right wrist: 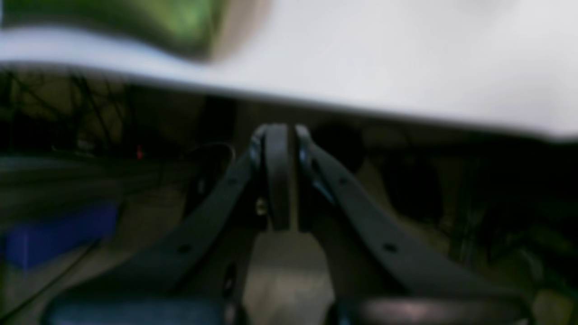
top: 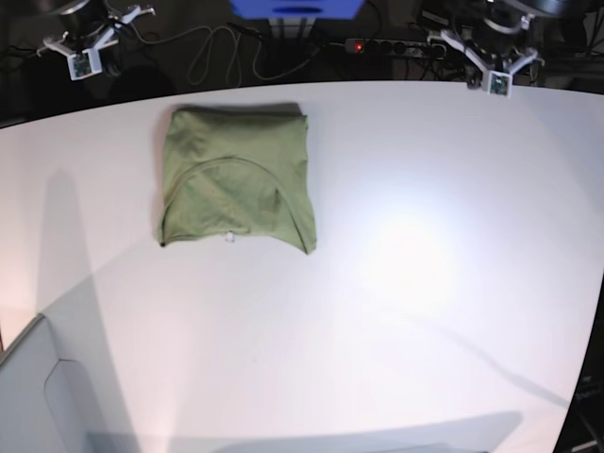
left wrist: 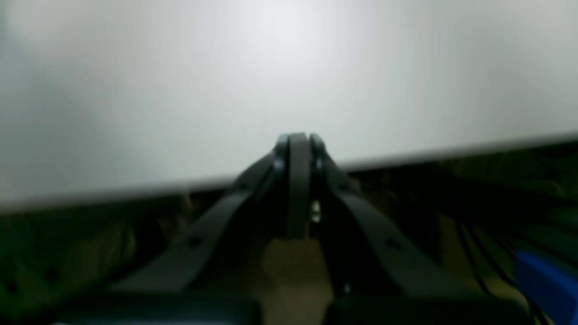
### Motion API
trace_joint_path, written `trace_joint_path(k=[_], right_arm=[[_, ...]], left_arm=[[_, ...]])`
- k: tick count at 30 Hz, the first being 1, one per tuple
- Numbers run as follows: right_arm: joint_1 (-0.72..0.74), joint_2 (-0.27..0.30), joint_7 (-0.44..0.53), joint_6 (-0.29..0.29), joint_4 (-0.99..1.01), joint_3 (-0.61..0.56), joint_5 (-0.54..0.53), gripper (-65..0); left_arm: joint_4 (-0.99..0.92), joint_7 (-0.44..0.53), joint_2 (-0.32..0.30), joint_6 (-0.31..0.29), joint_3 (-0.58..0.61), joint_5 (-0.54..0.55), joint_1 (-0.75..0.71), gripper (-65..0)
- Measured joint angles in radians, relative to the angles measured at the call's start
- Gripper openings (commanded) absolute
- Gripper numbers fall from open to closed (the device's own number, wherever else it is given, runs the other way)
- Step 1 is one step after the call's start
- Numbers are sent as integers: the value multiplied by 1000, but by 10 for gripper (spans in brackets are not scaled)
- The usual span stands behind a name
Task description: Fold the T-shirt properly
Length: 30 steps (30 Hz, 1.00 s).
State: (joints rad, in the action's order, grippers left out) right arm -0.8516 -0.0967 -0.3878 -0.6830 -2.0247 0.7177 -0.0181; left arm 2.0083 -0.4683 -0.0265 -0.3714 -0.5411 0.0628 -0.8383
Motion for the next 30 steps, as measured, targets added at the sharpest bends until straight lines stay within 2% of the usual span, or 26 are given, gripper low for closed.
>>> trace_joint_path(k=[3,6,10,12,14,17,18,20,21,23,24,26,28,30], right_arm=[[3,-1,-66,0,42,16,-2,-650],[11,15,-71,1,140,12,-6,-650],[119,57,-68,2,362,11,69,-650],[191,78,-56,1,518,11,106,-650],[257,112,3,3,701,-1,155,-650],[342,168,218,5,990,-81,264,-650],[372,182,306,37,1094,-119,298,-650],[435,202,428,163,1277,-199,356,-650],[462,213,498,228,1361,-245,366,-650],[500,236,617,317,1500,-340,362,-650],[516,243,644,362,1548,-394,367,-650],[546,246,703,455,1624,-514,369,-650],[573,239,699,531,1664,-605,375,-650],[588,228,710,661,1679,-655,373,-650]], left_arm=[[-26,8,31,5,31,0,-60,-650],[-141,31,32,0,84,5,-72,-650],[-401,6,5,0,133,-2,0,-650],[-531,26,-8,8,142,-1,61,-650],[-650,55,-13,5,143,-1,137,-650],[-818,176,-11,14,147,0,222,-650],[-875,200,-10,15,147,0,243,-650],[-1004,230,-11,14,147,-7,294,-650],[-1071,251,-11,14,147,-8,321,-650],[-1222,301,-22,10,150,-2,374,-650],[-1296,326,-29,14,151,-9,407,-650],[-1451,440,-42,16,149,2,465,-650],[-1582,549,-43,23,148,0,509,-650],[-1676,613,-44,15,151,-3,536,-650]])
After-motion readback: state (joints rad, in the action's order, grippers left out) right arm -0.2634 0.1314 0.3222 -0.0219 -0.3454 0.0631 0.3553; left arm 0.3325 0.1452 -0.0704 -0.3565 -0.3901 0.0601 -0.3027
